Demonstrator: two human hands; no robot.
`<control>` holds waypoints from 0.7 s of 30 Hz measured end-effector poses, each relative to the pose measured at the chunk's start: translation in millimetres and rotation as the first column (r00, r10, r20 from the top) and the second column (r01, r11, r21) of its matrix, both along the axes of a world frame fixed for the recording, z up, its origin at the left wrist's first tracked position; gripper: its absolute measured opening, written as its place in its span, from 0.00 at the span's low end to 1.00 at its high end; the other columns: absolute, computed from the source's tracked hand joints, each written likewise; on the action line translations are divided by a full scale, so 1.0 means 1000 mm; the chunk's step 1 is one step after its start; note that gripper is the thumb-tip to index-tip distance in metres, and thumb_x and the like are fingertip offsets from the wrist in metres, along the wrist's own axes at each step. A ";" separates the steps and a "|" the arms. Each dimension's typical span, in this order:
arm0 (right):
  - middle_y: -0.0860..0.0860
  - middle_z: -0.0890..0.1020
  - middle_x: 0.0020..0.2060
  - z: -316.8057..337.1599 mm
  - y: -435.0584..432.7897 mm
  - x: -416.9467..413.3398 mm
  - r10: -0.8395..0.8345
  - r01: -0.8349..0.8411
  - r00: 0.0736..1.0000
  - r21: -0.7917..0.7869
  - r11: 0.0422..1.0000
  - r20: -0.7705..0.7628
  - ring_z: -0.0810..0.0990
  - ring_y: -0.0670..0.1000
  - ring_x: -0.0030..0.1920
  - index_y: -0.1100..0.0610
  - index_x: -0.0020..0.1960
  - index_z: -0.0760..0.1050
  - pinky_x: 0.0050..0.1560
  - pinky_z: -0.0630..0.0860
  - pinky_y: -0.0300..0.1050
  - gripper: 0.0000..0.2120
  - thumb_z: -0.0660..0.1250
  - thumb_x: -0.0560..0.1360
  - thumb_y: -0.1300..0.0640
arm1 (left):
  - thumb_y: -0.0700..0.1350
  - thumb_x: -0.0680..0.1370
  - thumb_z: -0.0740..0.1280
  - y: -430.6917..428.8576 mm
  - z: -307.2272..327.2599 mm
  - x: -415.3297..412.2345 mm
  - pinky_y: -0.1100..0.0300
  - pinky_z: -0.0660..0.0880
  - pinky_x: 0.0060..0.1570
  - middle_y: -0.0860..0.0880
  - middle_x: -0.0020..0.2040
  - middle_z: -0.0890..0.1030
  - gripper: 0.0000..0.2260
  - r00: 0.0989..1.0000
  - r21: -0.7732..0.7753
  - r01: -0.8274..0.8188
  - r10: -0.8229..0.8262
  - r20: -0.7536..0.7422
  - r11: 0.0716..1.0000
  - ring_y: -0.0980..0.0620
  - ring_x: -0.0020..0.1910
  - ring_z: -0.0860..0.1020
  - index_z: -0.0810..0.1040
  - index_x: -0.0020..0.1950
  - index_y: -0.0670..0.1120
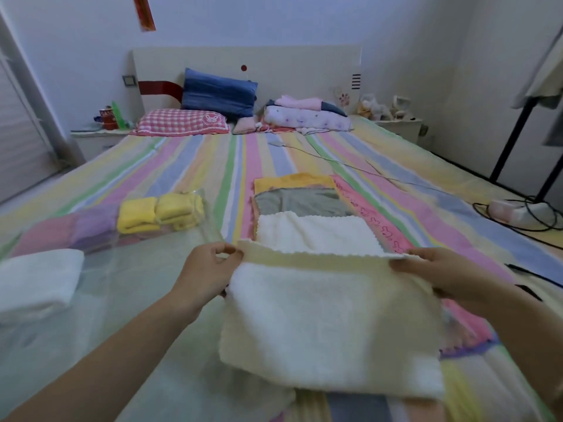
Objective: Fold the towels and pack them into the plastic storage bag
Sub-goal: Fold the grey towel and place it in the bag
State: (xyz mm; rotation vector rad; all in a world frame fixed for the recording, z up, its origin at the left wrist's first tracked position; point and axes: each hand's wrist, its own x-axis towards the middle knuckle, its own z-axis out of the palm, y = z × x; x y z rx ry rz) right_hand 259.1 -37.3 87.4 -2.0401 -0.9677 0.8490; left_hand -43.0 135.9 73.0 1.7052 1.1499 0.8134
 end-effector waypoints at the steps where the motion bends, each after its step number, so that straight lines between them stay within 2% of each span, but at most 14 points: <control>1: 0.59 0.84 0.45 -0.004 0.016 0.011 -0.032 0.032 0.999 0.028 0.999 -0.001 0.80 0.54 0.40 0.51 0.47 0.83 0.43 0.71 0.47 0.09 0.69 0.74 0.47 | 0.44 0.79 0.66 0.016 -0.004 0.013 0.64 0.69 0.22 0.50 0.29 0.80 0.06 0.999 0.013 -0.035 0.034 0.025 0.999 0.55 0.24 0.74 0.82 0.46 0.45; 4: 0.62 0.83 0.45 -0.012 0.069 0.040 -0.105 0.103 0.994 0.117 0.988 0.009 0.77 0.53 0.37 0.50 0.46 0.83 0.41 0.71 0.43 0.08 0.71 0.73 0.46 | 0.45 0.78 0.67 0.069 -0.018 0.051 0.64 0.68 0.22 0.50 0.28 0.79 0.06 0.992 0.063 -0.118 0.114 0.054 0.991 0.54 0.23 0.73 0.81 0.43 0.47; 6: 0.57 0.83 0.38 -0.017 0.106 0.057 -0.169 0.165 0.986 0.194 0.967 0.000 0.76 0.51 0.32 0.55 0.47 0.82 0.31 0.72 0.34 0.08 0.71 0.73 0.51 | 0.45 0.78 0.67 0.104 -0.028 0.074 0.64 0.67 0.23 0.51 0.28 0.78 0.06 0.986 0.097 -0.165 0.162 0.035 0.982 0.53 0.22 0.71 0.80 0.41 0.48; 7: 0.53 0.82 0.36 -0.021 0.125 0.065 -0.200 0.195 0.980 0.224 0.955 0.002 0.76 0.49 0.30 0.57 0.48 0.82 0.27 0.71 0.34 0.09 0.72 0.73 0.52 | 0.45 0.78 0.67 0.121 -0.032 0.084 0.64 0.67 0.23 0.50 0.28 0.78 0.07 0.983 0.099 -0.182 0.180 0.023 0.978 0.52 0.22 0.72 0.80 0.41 0.47; 9: 0.51 0.81 0.35 -0.033 0.159 0.078 -0.237 0.222 0.971 0.247 0.943 0.029 0.77 0.48 0.31 0.57 0.48 0.81 0.28 0.70 0.38 0.09 0.74 0.72 0.53 | 0.45 0.78 0.67 0.151 -0.044 0.100 0.64 0.67 0.23 0.49 0.30 0.79 0.07 0.981 0.079 -0.193 0.193 0.000 0.978 0.51 0.23 0.72 0.80 0.41 0.47; 13: 0.50 0.82 0.36 -0.065 0.200 0.098 -0.229 0.210 0.967 0.163 0.964 0.109 0.77 0.48 0.33 0.53 0.41 0.79 0.32 0.69 0.40 0.06 0.73 0.71 0.52 | 0.46 0.77 0.67 0.192 -0.074 0.119 0.60 0.67 0.29 0.49 0.28 0.77 0.08 0.983 0.033 -0.155 0.158 -0.095 0.987 0.49 0.25 0.72 0.80 0.40 0.46; 16: 0.49 0.82 0.35 -0.077 0.209 0.106 -0.198 0.180 0.964 0.112 0.977 0.176 0.79 0.50 0.34 0.52 0.39 0.79 0.33 0.70 0.40 0.07 0.73 0.71 0.49 | 0.46 0.76 0.68 0.208 -0.089 0.121 0.59 0.69 0.36 0.49 0.32 0.80 0.09 0.981 0.040 -0.135 0.139 -0.137 0.990 0.49 0.31 0.75 0.79 0.36 0.47; 19: 0.46 0.80 0.37 -0.074 0.211 0.115 -0.193 0.176 0.960 0.102 0.979 0.202 0.78 0.46 0.36 0.49 0.40 0.78 0.32 0.68 0.39 0.07 0.73 0.71 0.47 | 0.45 0.76 0.69 0.218 -0.093 0.123 0.59 0.67 0.36 0.48 0.29 0.77 0.10 0.984 0.033 -0.082 0.086 -0.155 0.996 0.50 0.29 0.71 0.78 0.35 0.46; 21: 0.46 0.79 0.37 -0.073 0.212 0.121 -0.127 0.123 0.957 0.033 0.992 0.261 0.76 0.45 0.37 0.50 0.39 0.77 0.33 0.67 0.39 0.09 0.73 0.70 0.46 | 0.42 0.75 0.70 0.224 -0.093 0.125 0.61 0.66 0.34 0.50 0.28 0.74 0.09 0.986 -0.045 -0.047 0.039 -0.165 0.998 0.52 0.28 0.68 0.77 0.35 0.46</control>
